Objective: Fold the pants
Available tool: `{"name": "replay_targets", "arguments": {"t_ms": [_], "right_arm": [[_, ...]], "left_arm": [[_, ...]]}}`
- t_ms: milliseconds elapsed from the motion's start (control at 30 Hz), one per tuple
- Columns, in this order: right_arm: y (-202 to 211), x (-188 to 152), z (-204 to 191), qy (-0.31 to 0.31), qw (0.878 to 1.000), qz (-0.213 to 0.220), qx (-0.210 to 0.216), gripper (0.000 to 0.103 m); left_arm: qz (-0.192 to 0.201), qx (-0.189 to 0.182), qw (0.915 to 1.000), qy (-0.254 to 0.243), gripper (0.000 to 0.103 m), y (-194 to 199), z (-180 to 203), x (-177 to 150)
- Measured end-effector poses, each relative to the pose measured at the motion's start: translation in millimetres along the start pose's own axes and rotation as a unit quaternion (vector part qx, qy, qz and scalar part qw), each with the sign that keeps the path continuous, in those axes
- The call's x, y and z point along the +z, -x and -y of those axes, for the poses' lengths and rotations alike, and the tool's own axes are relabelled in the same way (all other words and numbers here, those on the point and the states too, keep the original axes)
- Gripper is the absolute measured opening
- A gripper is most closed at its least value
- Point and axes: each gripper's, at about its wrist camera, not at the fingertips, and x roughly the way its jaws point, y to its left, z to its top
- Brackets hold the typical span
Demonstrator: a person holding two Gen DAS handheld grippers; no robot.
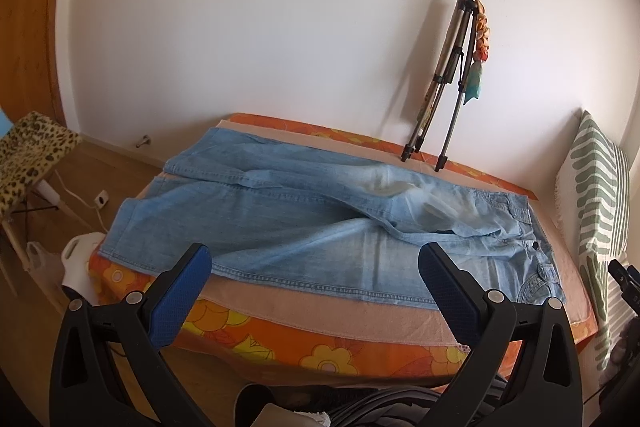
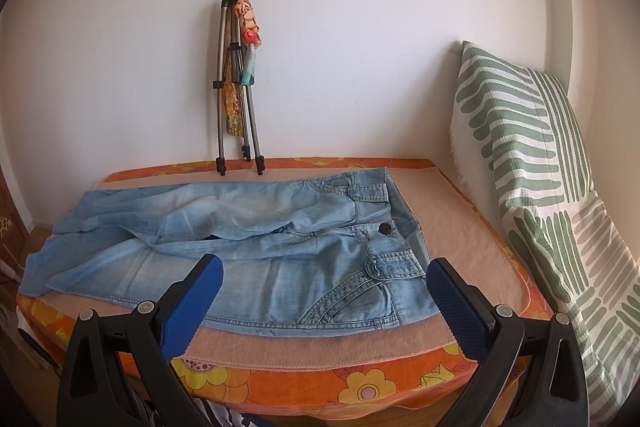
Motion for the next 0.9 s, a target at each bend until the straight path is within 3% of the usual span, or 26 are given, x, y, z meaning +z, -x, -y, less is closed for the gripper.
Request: {"name": "replay_targets", "arguments": {"t_ms": [567,900], "right_arm": [[-0.3,-0.5,-0.9,0.005,1.0,0.001,-0.001,0.103],[0.2,3.5,-2.4,0.016,1.0,0.012,0.008,0.102]], "left_arm": [[0.002,0.002,1.0,0.005,0.103,0.4,-3.5,0.2],[0.012,0.022,0.9997,0.002,0.103,2.0,-19.7,4.5]]}}
